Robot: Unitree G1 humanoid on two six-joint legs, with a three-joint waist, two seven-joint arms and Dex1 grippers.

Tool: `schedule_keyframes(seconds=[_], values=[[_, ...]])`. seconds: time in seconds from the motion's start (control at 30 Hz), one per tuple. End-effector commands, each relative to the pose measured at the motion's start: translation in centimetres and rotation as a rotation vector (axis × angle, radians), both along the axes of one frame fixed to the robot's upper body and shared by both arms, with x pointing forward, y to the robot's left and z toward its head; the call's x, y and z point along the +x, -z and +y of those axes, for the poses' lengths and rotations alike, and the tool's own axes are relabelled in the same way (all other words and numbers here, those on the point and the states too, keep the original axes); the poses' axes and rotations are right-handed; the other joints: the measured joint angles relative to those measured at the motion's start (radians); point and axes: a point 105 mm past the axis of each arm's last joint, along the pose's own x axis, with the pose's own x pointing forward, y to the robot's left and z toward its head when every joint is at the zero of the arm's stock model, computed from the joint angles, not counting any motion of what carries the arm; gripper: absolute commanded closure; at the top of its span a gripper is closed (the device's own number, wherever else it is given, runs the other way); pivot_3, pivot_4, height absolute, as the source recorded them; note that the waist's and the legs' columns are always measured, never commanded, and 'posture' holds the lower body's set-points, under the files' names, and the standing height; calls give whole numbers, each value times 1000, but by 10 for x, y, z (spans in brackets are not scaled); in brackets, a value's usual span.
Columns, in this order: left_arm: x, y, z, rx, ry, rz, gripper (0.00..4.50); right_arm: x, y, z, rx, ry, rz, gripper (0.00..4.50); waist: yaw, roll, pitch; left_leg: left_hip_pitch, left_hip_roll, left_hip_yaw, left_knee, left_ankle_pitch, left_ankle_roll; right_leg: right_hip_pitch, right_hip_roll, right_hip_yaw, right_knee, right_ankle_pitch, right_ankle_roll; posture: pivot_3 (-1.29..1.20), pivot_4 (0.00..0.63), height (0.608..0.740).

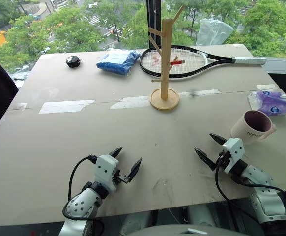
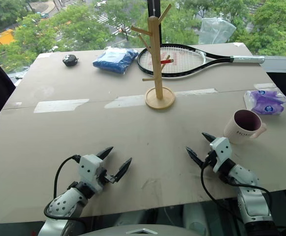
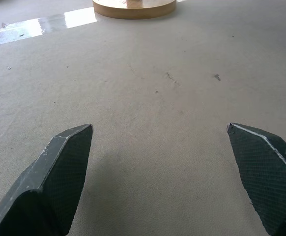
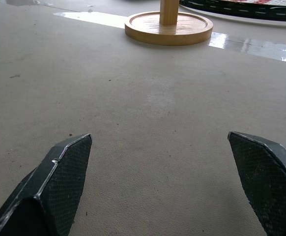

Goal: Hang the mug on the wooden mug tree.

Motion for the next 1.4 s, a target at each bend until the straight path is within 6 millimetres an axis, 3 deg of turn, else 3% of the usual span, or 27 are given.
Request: schedule_keyframes(seconds=[0.03,0.33,0.83,1.1,1.4], values=[[-2,-1,-1,0,14,-8,16,0,-6,-2,8,-4,-21,0,0,0,0,0,0,0,0,0,0,0,0,0,0,0,0,0,150,740],[0,-1,4,-10,9,-3,16,2,-7,-1,28,25,-19,0,0,0,0,0,0,0,0,0,0,0,0,0,0,0,0,0,150,740],[4,-3,-4,-20,88,-1,16,-5,-12,-3,25,73,-13,0,2,2,1,0,0,-1,0,0,0,0,0,-1,0,-1,2,0,150,740],[18,-35,-48,4,365,-74,16,-24,-14,-36,27,269,-22,0,8,4,3,-2,0,-3,0,-1,-1,0,0,-3,-1,-1,1,0,150,740],[26,-85,-78,7,655,-118,16,-60,-24,-101,42,592,-29,0,-1,6,5,-2,0,-3,-1,-2,-4,-1,0,-2,-1,-1,2,0,150,740]])
